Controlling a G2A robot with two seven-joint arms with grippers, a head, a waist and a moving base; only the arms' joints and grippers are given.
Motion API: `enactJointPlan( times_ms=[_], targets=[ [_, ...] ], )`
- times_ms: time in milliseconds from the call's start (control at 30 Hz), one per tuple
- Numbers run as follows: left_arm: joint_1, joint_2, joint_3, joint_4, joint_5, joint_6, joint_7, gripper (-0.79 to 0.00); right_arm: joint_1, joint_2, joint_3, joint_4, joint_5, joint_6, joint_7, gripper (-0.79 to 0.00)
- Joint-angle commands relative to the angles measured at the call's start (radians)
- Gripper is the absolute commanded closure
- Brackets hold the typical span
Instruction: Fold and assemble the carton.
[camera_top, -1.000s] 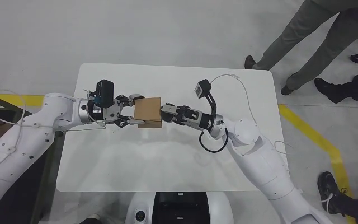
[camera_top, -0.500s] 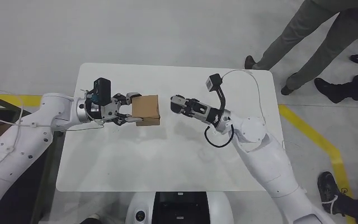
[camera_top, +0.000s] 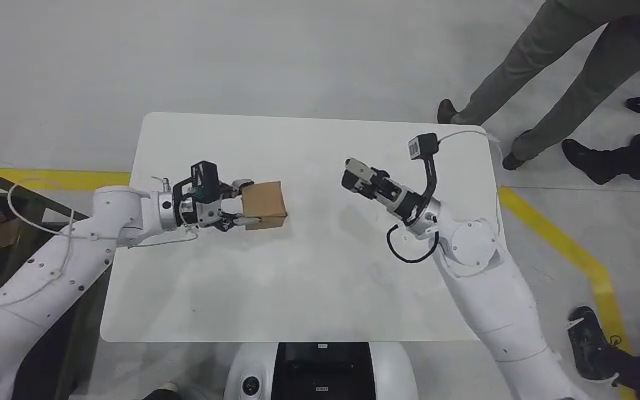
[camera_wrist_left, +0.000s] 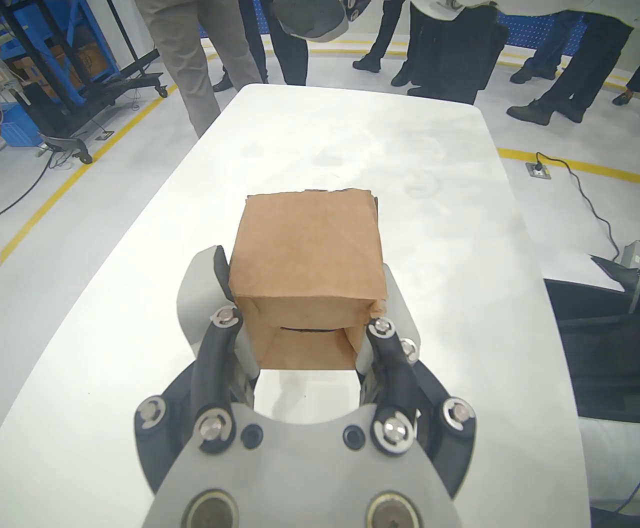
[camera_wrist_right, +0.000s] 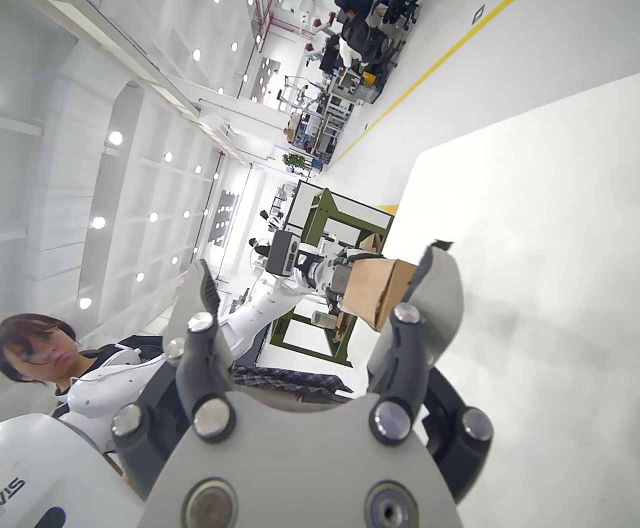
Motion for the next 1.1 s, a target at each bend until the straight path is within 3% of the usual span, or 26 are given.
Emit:
enactJointPlan(
  times_ms=[0,367,433,467,533,567,833,1067],
  targets=[
    [-0.009,-0.019,0.023,0.035,0.034,0.022,0.031,-0.271,-0.008,0.002,0.008,-0.002,-0.008,-0.005,0.0,-0.785],
    [-0.092,-0.127,0.147,0.25,0.14,0.058,0.141,-0.277,-0.066,0.017,0.066,-0.05,-0.025,0.012,-0.006,-0.785],
    [-0.107,-0.147,0.165,0.285,0.159,0.064,0.166,-0.317,-0.079,0.02,0.076,-0.064,-0.027,0.017,-0.003,-0.785],
    [-0.113,-0.154,0.171,0.299,0.167,0.066,0.175,-0.369,-0.084,0.021,0.079,-0.069,-0.027,0.018,-0.003,-0.785],
    [-0.122,-0.168,0.182,0.326,0.182,0.07,0.182,-0.705,-0.091,0.022,0.084,-0.077,-0.03,0.02,0.0,-0.785],
    [-0.124,-0.172,0.186,0.335,0.185,0.068,0.182,-0.785,-0.092,0.023,0.085,-0.078,-0.03,0.019,0.0,-0.785],
    [-0.138,-0.206,0.199,0.4,0.197,0.062,0.21,-0.785,-0.094,0.025,0.083,-0.073,-0.048,-0.014,0.001,-0.785],
    [-0.086,-0.183,0.119,0.36,0.146,0.069,0.305,-0.785,-0.09,0.029,0.099,-0.04,-0.108,-0.082,-0.03,-0.785]
  ],
)
